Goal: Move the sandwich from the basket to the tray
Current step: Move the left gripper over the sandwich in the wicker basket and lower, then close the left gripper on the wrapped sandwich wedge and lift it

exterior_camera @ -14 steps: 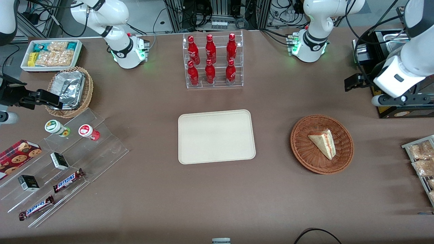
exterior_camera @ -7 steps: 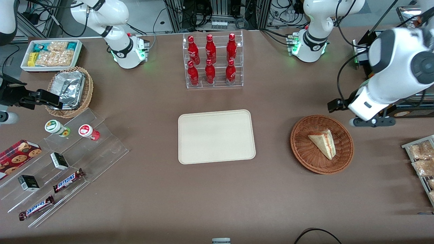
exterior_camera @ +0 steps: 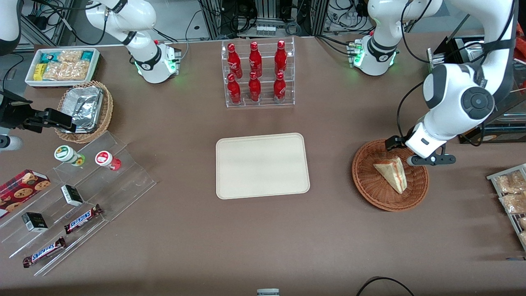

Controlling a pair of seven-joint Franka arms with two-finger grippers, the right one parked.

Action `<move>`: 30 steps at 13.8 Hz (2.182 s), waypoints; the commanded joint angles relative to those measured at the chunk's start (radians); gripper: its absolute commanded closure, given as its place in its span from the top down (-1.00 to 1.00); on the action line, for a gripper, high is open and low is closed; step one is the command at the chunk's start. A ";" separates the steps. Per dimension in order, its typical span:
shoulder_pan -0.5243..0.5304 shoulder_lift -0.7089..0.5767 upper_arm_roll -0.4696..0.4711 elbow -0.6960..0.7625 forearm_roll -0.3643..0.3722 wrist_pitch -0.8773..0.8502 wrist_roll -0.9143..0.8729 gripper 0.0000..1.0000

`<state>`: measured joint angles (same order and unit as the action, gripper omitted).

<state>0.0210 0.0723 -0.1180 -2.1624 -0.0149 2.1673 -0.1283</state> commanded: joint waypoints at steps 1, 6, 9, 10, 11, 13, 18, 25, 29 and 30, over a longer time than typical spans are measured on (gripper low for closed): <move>0.022 0.012 -0.002 -0.019 -0.008 0.051 -0.129 1.00; 0.022 0.107 -0.002 -0.016 -0.016 0.169 -0.540 1.00; 0.019 0.141 -0.002 -0.010 -0.010 0.201 -0.590 1.00; 0.019 0.153 -0.002 -0.008 -0.008 0.206 -0.590 1.00; 0.019 0.162 -0.002 -0.010 -0.007 0.219 -0.588 1.00; 0.019 0.184 -0.002 -0.010 -0.007 0.223 -0.588 1.00; 0.019 0.221 0.000 -0.011 -0.005 0.264 -0.588 0.42; 0.010 0.158 -0.014 0.034 0.041 0.131 -0.585 -1.00; 0.010 0.162 -0.101 0.160 0.043 -0.020 -0.583 -1.00; 0.010 0.165 -0.135 0.176 0.044 -0.035 -0.583 -1.00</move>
<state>0.0329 0.2365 -0.2048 -2.0281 0.0101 2.1807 -0.6980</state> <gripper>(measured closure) 0.846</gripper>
